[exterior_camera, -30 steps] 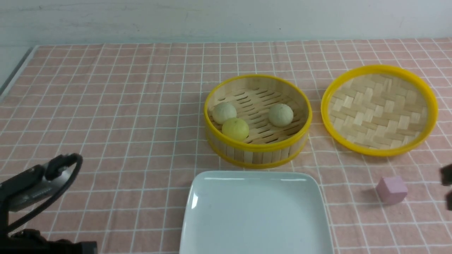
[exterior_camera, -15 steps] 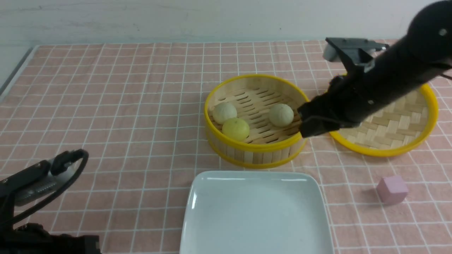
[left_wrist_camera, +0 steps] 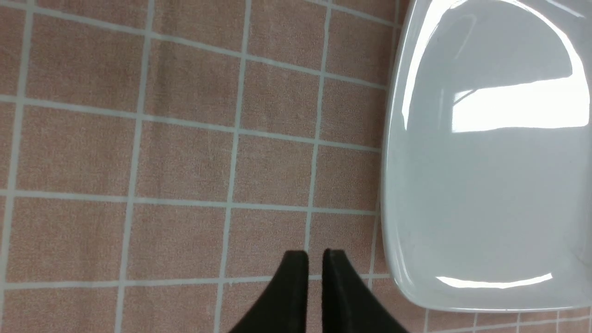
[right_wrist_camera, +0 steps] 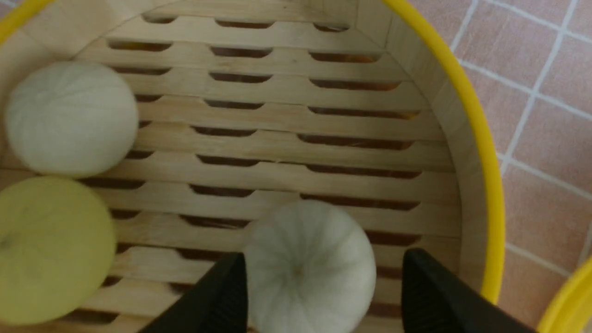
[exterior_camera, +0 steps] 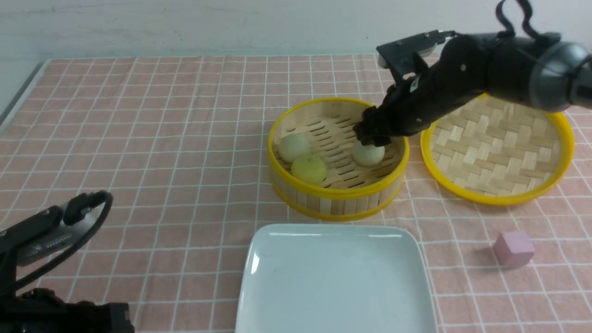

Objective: Put the steamed buns into the plate on the pink tablecloth.
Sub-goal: 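Reach toward a bun in the bamboo steamer with the right gripper, then move the steamed bun from the bamboo steamer onto the white plate with the right gripper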

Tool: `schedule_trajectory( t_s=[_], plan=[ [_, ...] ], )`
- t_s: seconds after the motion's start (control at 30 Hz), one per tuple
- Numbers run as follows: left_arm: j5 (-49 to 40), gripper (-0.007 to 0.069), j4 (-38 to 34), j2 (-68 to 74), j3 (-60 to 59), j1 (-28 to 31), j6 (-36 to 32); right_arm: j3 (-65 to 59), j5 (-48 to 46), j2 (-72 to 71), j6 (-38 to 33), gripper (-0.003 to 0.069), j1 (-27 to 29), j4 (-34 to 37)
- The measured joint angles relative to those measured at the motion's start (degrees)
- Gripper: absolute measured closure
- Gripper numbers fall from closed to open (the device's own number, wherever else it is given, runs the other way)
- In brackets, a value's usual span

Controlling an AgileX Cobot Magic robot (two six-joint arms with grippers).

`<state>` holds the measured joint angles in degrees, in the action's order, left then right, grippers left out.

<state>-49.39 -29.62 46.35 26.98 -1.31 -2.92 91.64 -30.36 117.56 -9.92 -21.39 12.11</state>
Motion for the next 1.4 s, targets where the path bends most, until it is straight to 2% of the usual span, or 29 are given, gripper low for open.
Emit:
schedule_trajectory(
  t_s=[0.1, 0.2, 0.23, 0.4, 0.43, 0.47, 0.5, 0.63, 0.67, 0.77, 0.9, 0.97, 1.13, 1.37, 1.4],
  plan=[
    [0.1, 0.054, 0.4, 0.0, 0.0, 0.0, -0.1, 0.0, 0.7, 2.8, 0.0, 0.0225, 0.0, 0.5],
    [0.1, 0.0538, 1.2, 0.0, 0.0, 0.0, -0.2, 0.1, 0.4, 3.3, 0.0, 0.0284, -0.1, 1.1],
    [0.1, 0.0538, 1.2, 0.0, 0.0, 0.0, -0.2, 0.1, 0.4, 3.3, 0.0, 0.0284, -0.1, 1.1],
    [0.1, 0.0529, 1.8, 0.0, 0.0, 0.0, -0.2, 0.3, -1.2, 2.7, -0.3, 0.0543, -0.1, 1.1],
    [0.1, 0.0529, 1.8, 0.0, 0.0, 0.0, -0.2, 0.3, -1.3, 2.6, -0.3, 0.0552, -0.1, 1.1],
    [0.1, 0.0528, 2.3, 0.0, 0.0, 0.0, -0.2, 0.3, -2.5, 1.6, -0.3, 0.0608, -0.1, 1.1],
    [0.1, 0.0527, 2.6, 0.0, 0.0, 0.0, -0.2, 0.3, -3.7, 0.8, -0.3, 0.0632, -0.1, 1.1],
    [0.3, 0.052, 3.5, 0.0, 0.0, 0.0, -0.2, 0.2, -13.3, -6.2, -0.4, 0.0636, -0.1, 0.7],
    [0.3, 0.0519, 3.5, 0.0, 0.0, 0.0, -0.2, 0.2, -13.3, -6.7, -0.4, 0.0636, -0.1, 0.7],
    [1.1, 0.0517, 3.8, 0.0, 0.0, 0.0, -0.2, 0.2, -23.1, -14.1, -0.4, 0.0636, -0.1, 1.9],
    [1.3, 0.0512, 3.8, 0.0, 0.0, 0.0, -0.2, -0.1, -34.3, -20.4, -0.4, 0.0636, -0.1, 6.5],
    [1.3, 0.0509, 3.8, 0.0, 0.0, 0.0, -0.2, -1.7, -38.7, -22.3, -0.6, 0.0636, -0.1, 11.0],
    [1.3, 0.0508, 4.0, 0.0, 0.0, 0.0, -0.2, -9.5, -38.5, -22.6, -3.2, 0.0634, -2.4, 18.1],
    [1.6, 0.0506, 4.0, 0.1, 0.0, 0.0, -0.2, -23.4, -24.1, -22.6, -4.1, 0.06, -9.3, 18.6],
    [1.6, 0.0505, 4.0, 0.1, 0.0, 0.0, -0.2, -26.1, -19.4, -22.6, -4.1, 0.0577, -10.7, 18.2]
  ],
)
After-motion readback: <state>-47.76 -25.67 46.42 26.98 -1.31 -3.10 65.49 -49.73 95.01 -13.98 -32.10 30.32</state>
